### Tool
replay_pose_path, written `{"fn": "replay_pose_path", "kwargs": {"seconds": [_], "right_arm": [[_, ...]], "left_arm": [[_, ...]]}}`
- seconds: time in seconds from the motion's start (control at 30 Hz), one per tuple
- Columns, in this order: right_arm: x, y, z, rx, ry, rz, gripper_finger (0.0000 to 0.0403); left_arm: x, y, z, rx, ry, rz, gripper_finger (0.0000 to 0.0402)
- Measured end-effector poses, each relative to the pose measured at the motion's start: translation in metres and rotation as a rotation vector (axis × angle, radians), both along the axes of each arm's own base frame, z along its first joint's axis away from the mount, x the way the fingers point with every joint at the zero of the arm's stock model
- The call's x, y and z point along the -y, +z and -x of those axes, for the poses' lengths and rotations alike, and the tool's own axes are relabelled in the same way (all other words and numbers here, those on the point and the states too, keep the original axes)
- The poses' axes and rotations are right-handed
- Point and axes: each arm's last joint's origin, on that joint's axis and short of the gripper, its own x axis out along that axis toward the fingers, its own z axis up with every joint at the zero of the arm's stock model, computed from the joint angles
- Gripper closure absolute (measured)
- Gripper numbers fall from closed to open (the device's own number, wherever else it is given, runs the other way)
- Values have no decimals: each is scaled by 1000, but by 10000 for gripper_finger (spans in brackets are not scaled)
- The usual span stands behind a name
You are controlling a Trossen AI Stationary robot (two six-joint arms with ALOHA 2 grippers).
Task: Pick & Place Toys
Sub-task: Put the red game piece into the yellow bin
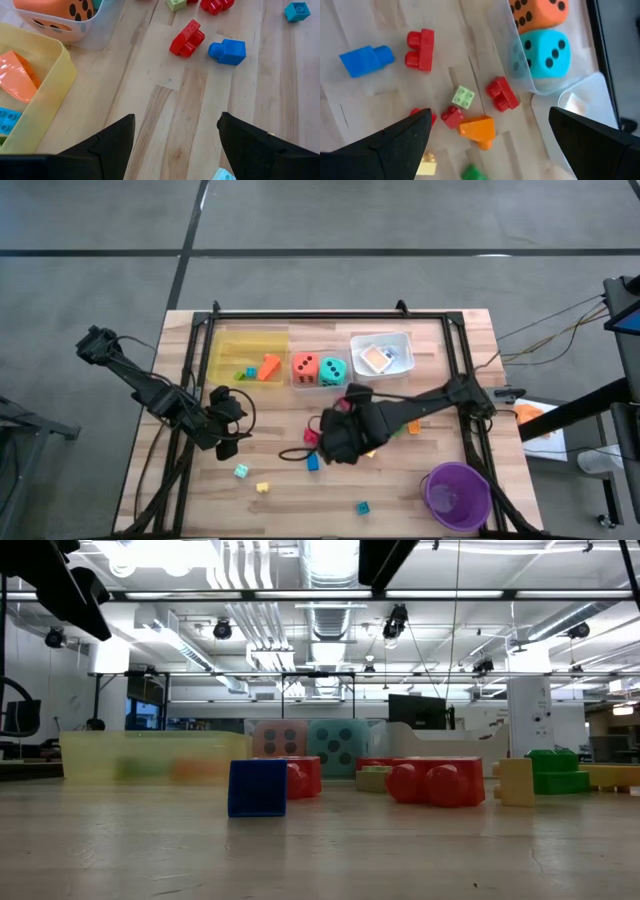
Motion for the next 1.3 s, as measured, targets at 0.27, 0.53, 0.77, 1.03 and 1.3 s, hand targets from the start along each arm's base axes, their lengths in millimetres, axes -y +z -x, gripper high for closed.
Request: {"fn": "replay_pose_path", "kwargs": {"seconds": [0.27, 0.53, 0.77, 1.03, 1.3], "right_arm": [[-16, -26, 9, -117, -43, -103, 7], [-24, -59, 11, -150, -89, -165, 7], [-22, -89, 16, -97, -134, -283, 25], [-10, -104, 36, 111, -173, -410, 114], [0, -121, 48, 109, -181, -419, 174]], "left_arm": [[0, 0, 0, 0, 0, 0, 121], [0, 0, 0, 0, 0, 0, 121], [0, 0, 0, 0, 0, 0, 121], [0, 0, 0, 0, 0, 0, 121], [0, 0, 0, 0, 0, 0, 121]]}}
